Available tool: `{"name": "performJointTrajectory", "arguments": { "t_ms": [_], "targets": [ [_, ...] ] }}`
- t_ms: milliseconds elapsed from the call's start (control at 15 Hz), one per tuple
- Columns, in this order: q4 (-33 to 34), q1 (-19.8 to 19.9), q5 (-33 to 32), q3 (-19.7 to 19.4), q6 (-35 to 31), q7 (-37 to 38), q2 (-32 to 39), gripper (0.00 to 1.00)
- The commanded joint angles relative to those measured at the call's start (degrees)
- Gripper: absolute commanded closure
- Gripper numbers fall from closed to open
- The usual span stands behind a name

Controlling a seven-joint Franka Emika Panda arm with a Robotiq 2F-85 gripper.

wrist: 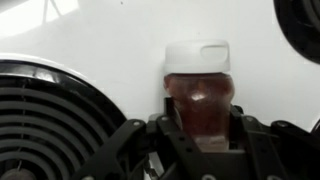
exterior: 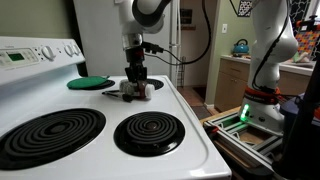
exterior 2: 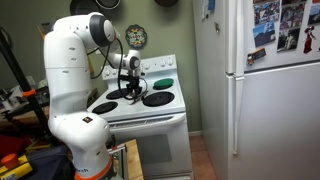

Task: Flip the ketchup bottle over on the stovetop

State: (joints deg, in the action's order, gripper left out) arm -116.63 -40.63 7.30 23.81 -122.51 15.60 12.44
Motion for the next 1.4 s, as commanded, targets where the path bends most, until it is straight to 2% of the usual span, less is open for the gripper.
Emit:
{"name": "performJointTrajectory", "arguments": {
  "t_ms": [0,200,400,533,600,733,933,1000,1333],
  "targets": [
    [-0.9,2.3,8.6,1.2,0.5,-1.1,-2.5,0.78],
    [-1.0,4.7,19.3,2.0,3.0,-3.9,-4.2,0.78],
    [-1.5,6.4,26.1,1.7,8.8,-0.8,-5.8,0.78],
    [-1.6,7.2,25.4,1.1,14.5,3.2,-6.6,0.78],
    [-0.1,6.7,24.0,1.7,10.7,0.2,-4.3,0.53],
    [-0.3,7.6,24.0,1.6,13.3,1.8,-4.8,0.53],
    [-0.3,7.7,24.0,1.6,13.7,2.4,-4.9,0.53],
    [-0.9,8.5,26.6,1.3,13.3,1.5,-5.2,0.78],
    [-1.8,12.7,40.9,1.1,17.8,-4.5,-4.5,0.78]
  ]
}}
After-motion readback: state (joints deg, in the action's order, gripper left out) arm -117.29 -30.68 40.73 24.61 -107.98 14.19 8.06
